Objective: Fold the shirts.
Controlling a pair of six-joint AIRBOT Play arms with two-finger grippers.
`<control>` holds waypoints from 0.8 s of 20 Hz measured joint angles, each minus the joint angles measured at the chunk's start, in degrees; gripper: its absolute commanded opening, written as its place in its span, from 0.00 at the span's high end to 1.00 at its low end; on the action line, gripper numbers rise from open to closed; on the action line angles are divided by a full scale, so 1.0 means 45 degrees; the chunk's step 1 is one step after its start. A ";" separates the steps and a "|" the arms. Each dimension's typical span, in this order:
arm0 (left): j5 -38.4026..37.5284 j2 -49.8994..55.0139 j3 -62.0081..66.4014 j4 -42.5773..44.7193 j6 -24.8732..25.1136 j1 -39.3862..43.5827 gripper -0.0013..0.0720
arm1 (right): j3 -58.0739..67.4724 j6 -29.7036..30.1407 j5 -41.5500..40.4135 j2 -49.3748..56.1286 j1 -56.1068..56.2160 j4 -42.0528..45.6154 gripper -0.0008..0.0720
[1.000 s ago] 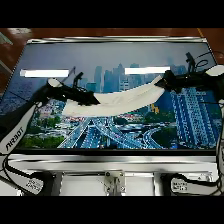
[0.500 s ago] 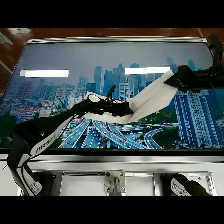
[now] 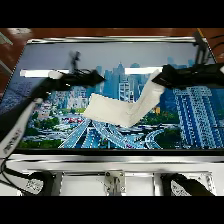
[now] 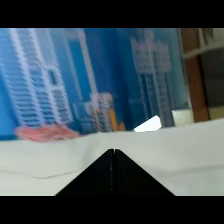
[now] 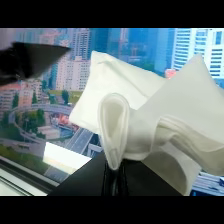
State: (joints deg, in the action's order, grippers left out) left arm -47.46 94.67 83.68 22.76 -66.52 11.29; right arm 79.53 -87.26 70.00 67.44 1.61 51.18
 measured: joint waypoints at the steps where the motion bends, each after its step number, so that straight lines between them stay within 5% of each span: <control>1: -0.0253 -0.0709 0.0000 0.0801 -0.0291 -0.0971 0.93 | 0.0000 -0.0015 -0.0544 0.0423 0.0646 0.0039 0.91; 7: -0.2021 -0.4493 0.0015 0.2992 -0.1185 -0.5785 0.92 | -0.0005 -0.0029 -0.4673 0.4129 0.4488 -0.0311 0.91; 10: -0.2701 -0.5493 0.0015 0.3298 -0.1292 -0.6999 0.92 | -0.0010 0.0087 -0.6917 0.6086 0.5829 -0.2186 0.91; 11: -0.2953 -0.5678 0.0015 0.3351 -0.1331 -0.7223 0.92 | -0.0010 0.0253 -0.7461 0.6572 0.6144 -0.2953 0.86; 13: -0.3332 -0.5887 0.0010 0.3390 -0.1345 -0.7427 0.92 | -0.0010 0.0651 -0.8194 0.7334 0.6640 -0.4352 0.21; 16: -0.3667 -0.5999 -0.0092 0.3483 -0.1379 -0.7261 0.92 | -0.0010 0.1112 -0.8772 0.7849 0.6873 -0.5455 0.18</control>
State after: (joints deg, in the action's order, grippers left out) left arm -63.96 67.68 83.26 38.44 -72.73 -21.39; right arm 79.48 -82.26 30.52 102.76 32.53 26.63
